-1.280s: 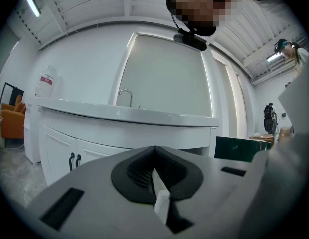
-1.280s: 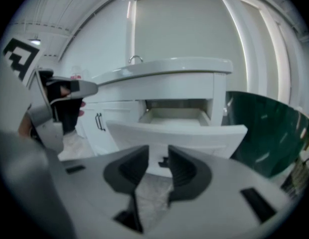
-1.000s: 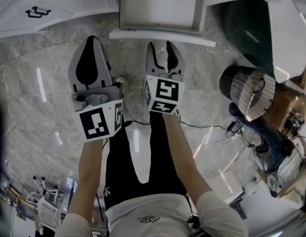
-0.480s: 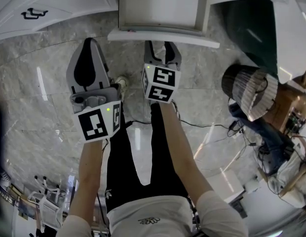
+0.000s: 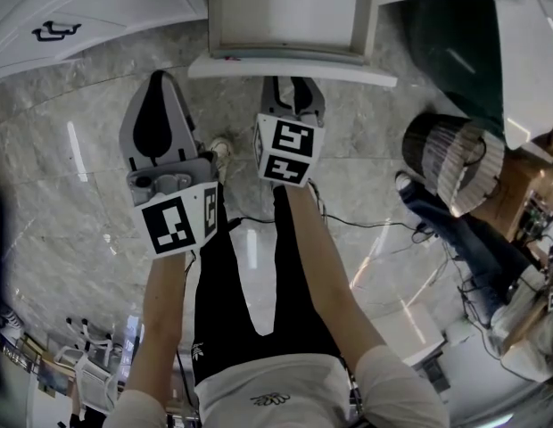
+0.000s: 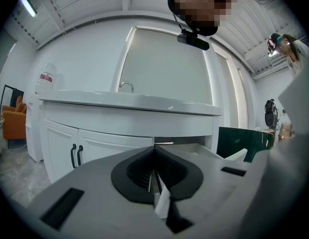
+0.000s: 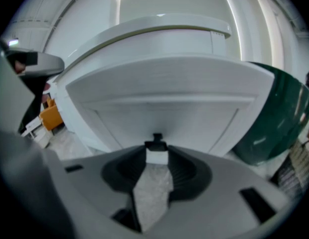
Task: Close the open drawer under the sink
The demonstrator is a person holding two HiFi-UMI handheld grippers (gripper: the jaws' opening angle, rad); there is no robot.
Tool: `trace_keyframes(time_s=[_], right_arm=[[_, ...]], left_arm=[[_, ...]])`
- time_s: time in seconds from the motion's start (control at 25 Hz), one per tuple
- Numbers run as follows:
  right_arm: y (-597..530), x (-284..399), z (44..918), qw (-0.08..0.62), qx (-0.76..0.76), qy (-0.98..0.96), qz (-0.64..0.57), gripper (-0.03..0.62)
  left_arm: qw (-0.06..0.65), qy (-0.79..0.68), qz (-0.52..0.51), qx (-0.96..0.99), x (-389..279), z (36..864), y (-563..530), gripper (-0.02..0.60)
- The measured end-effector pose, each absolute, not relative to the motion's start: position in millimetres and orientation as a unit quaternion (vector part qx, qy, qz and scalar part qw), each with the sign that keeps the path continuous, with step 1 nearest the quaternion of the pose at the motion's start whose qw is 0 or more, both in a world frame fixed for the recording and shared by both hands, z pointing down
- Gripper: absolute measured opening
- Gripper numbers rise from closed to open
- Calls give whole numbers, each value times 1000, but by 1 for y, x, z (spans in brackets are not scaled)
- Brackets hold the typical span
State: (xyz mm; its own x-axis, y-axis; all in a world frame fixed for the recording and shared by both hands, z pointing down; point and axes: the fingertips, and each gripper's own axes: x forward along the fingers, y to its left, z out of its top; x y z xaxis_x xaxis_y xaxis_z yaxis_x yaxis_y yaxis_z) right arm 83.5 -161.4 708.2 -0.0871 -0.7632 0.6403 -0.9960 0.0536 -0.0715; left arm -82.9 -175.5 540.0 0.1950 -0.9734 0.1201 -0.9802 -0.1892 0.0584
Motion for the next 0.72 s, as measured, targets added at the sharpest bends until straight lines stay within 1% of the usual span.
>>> trace_keyframes(time_s=[0.72], right_arm=[[-161, 83, 700, 232, 641, -696, 226, 141]], left_arm=[[53, -642, 39, 764, -90, 544, -184, 21]])
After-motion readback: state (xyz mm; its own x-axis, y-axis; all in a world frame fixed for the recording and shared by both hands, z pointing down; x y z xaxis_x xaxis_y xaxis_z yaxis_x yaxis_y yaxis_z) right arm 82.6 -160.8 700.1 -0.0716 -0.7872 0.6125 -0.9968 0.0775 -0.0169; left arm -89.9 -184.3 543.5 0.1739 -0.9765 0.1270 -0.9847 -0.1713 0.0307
